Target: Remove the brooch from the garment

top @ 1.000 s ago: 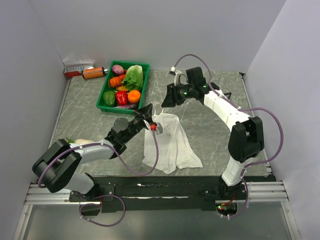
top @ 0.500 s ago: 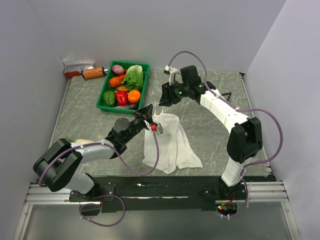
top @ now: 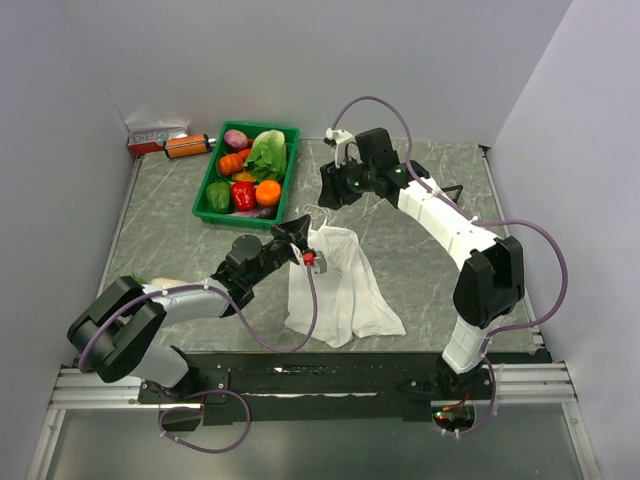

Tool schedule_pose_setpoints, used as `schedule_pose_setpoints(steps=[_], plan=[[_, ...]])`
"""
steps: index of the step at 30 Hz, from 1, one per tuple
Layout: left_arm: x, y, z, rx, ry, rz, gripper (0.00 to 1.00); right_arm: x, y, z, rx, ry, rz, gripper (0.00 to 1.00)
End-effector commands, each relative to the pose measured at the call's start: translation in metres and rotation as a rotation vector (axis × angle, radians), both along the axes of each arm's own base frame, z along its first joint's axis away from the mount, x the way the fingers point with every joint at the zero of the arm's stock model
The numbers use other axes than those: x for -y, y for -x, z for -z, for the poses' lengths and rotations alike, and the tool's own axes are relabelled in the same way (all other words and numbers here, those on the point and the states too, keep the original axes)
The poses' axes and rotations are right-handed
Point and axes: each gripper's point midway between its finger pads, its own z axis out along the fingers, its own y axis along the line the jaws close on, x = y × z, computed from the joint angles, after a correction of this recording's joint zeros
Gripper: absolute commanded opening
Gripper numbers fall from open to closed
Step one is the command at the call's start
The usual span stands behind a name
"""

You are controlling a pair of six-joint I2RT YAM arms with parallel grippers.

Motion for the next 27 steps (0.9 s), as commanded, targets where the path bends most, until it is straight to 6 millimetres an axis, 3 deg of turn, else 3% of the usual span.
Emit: schedule_pose_setpoints(steps=[1, 13, 19, 23, 26, 27], plan=[[0.015, 0.003, -0.017, 0.022, 0.033, 0.064, 0.01, -0.004, -0.001, -0.058, 0.130, -0.060, 0.000, 0.54], [0.016, 0.001, -0.015, 0.022, 0.036, 0.066, 0.01, -0.033, 0.011, -0.057, 0.136, -0.068, -0.062, 0.57], [0.018, 0.003, -0.015, 0.020, 0.045, 0.079, 0.01, -0.047, 0.004, -0.058, 0.150, -0.074, -0.065, 0.57], [0.017, 0.002, -0.015, 0.023, 0.041, 0.069, 0.01, -0.033, -0.021, -0.077, 0.257, -0.023, 0.036, 0.58], [0.013, 0.000, -0.016, 0.031, 0.037, 0.046, 0.01, 0.001, -0.039, -0.084, 0.272, -0.016, 0.130, 0.60], [0.009, -0.002, -0.021, 0.056, 0.045, 0.023, 0.01, -0.003, -0.027, -0.090, 0.235, -0.090, 0.042, 0.60]])
